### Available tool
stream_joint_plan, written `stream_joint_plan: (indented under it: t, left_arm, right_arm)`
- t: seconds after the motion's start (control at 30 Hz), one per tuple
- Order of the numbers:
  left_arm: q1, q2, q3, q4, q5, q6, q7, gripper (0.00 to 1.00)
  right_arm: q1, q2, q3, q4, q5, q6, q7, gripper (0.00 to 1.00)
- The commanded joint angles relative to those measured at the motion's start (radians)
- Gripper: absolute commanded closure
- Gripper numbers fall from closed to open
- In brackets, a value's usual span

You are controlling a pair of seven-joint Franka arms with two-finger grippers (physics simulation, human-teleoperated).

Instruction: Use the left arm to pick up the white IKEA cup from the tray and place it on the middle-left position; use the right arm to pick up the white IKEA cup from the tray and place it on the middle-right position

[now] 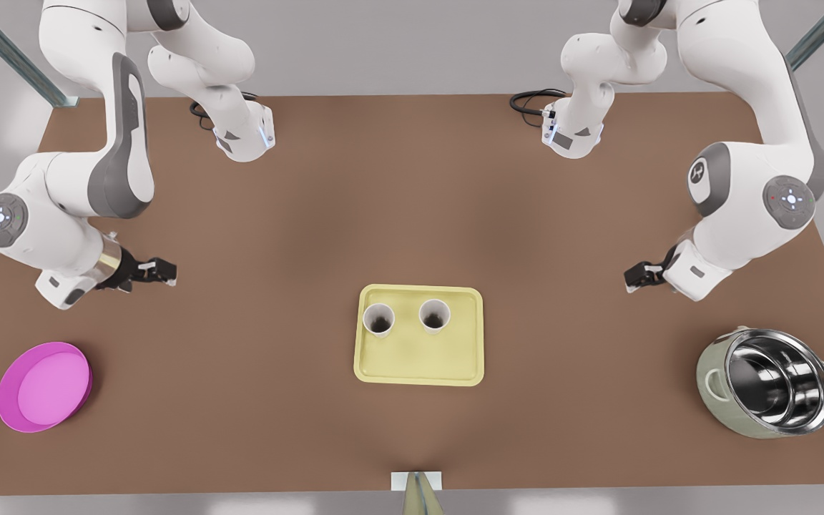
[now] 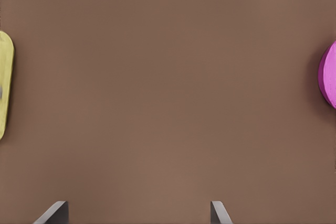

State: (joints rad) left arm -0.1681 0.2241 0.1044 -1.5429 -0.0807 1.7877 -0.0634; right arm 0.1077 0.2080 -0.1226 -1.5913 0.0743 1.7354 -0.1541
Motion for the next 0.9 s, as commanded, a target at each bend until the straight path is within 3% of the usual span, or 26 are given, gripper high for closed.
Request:
stream_joint_plan:
  t: [0.0, 0.07, 0.17, 0.37, 0.47, 0.53, 0.87]
  left_arm:
    - [-0.016, 0.000, -0.008, -0.011, -0.001, 0.041, 0.043, 0.00]
    - [-0.062, 0.024, -0.008, 0.000, 0.007, 0.045, 0.034, 0.00]
    - [-0.211, 0.104, -0.009, 0.012, 0.009, 0.053, -0.191, 0.00]
    - [-0.381, 0.328, -0.011, 0.193, 0.002, 0.068, -0.550, 0.00]
    - [-0.406, 0.514, -0.040, 0.411, -0.007, 0.168, -0.722, 0.00]
    - [-0.415, 0.535, -0.054, 0.409, -0.005, 0.210, -0.742, 0.00]
    - [-0.481, 0.601, -0.054, 0.339, 0.007, 0.257, -0.740, 0.00]
  right_arm:
    - [0.000, -0.001, 0.000, 0.001, 0.001, 0.070, -0.082, 0.00]
    - [0.022, -0.001, 0.000, 0.001, 0.001, 0.070, -0.082, 0.00]
    - [0.214, 0.014, 0.000, 0.039, -0.038, 0.053, -0.059, 0.00]
    - [0.480, 0.103, 0.021, 0.098, -0.027, 0.069, 0.229, 0.00]
    - [0.483, 0.255, 0.090, 0.212, -0.022, 0.200, 0.454, 0.00]
    - [0.480, 0.350, 0.107, 0.312, -0.015, 0.230, 0.768, 0.00]
    - [0.415, 0.450, 0.098, 0.275, -0.018, 0.309, 0.683, 0.01]
